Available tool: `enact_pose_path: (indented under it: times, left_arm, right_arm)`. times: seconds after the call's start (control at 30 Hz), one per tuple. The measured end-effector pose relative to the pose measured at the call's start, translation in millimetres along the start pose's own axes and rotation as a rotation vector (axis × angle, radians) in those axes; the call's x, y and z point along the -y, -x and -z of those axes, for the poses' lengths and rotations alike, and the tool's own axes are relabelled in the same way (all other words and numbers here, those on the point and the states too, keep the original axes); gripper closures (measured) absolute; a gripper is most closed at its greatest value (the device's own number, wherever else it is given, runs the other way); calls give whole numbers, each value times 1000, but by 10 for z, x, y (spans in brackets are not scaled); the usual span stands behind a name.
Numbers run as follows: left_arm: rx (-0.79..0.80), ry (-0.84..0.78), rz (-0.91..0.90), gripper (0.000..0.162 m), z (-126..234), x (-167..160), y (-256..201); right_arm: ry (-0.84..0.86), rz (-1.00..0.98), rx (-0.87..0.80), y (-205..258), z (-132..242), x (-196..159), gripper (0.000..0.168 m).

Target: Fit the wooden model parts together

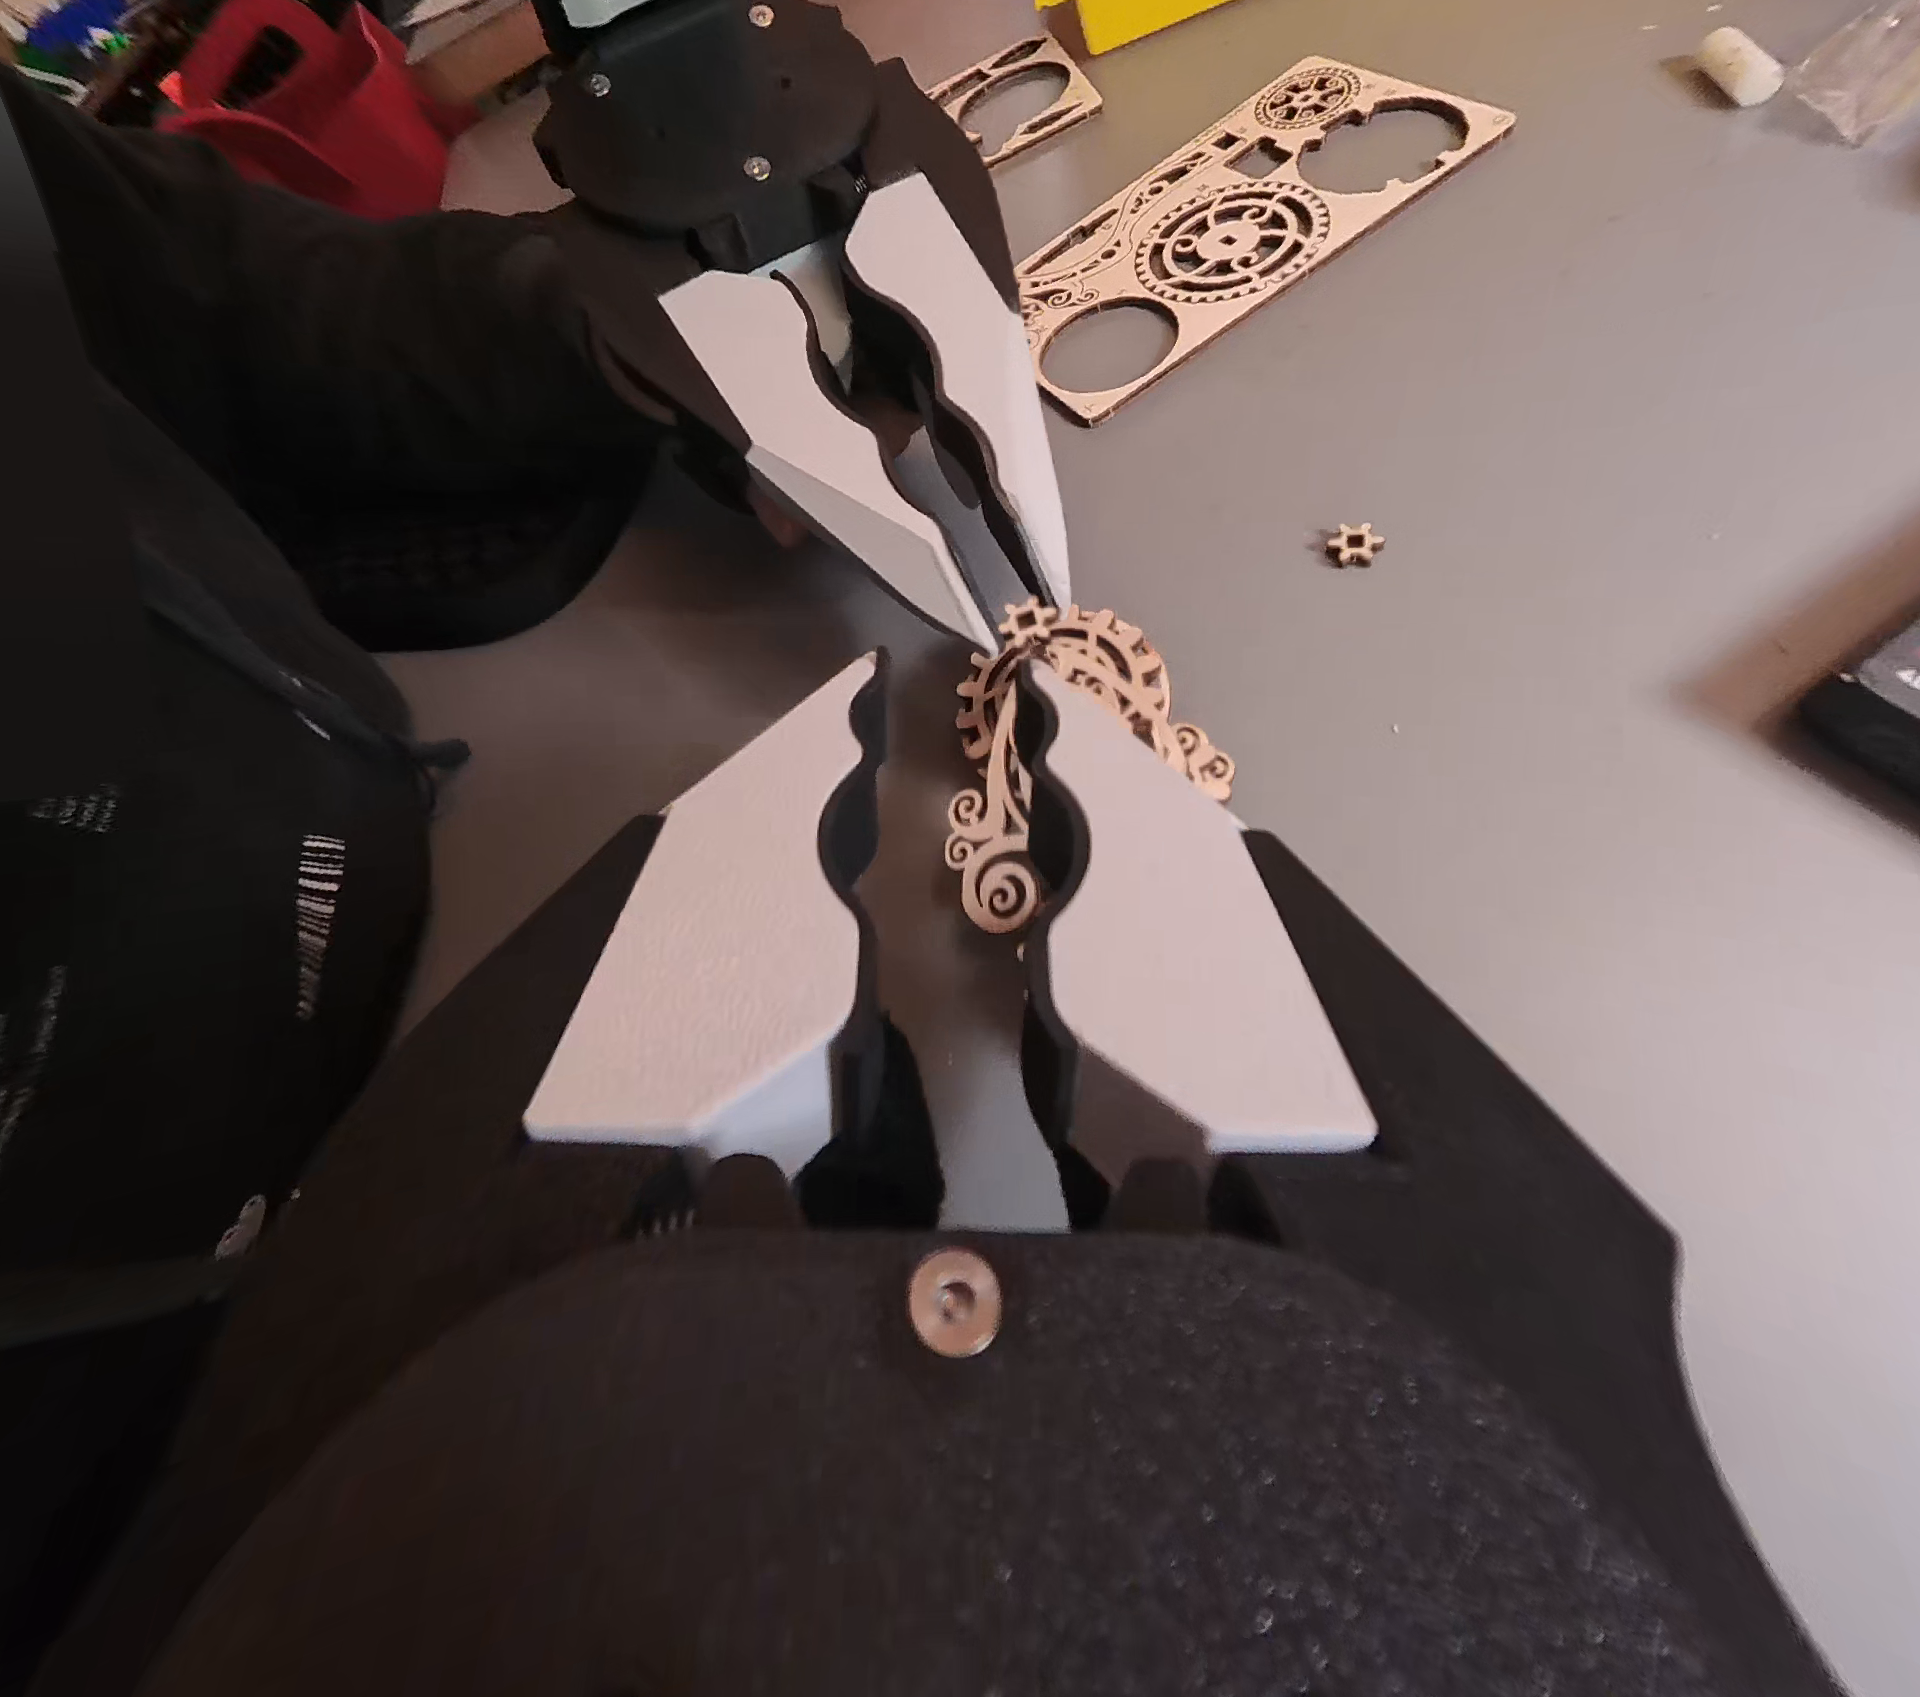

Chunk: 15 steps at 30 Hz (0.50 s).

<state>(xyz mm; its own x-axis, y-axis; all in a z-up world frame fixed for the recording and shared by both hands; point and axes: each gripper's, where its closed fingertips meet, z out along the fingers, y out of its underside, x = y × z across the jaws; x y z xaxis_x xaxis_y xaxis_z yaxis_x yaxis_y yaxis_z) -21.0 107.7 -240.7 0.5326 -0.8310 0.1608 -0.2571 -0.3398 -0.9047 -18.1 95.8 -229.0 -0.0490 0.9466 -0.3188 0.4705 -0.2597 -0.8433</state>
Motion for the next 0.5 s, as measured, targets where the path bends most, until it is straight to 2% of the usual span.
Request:
enact_pose_path:
  times: [0.5]
  left_arm:
    - [27,87,-6,151,-51,-117,27]
  right_arm:
    - [72,110,-81,-53,-18,-38,146]
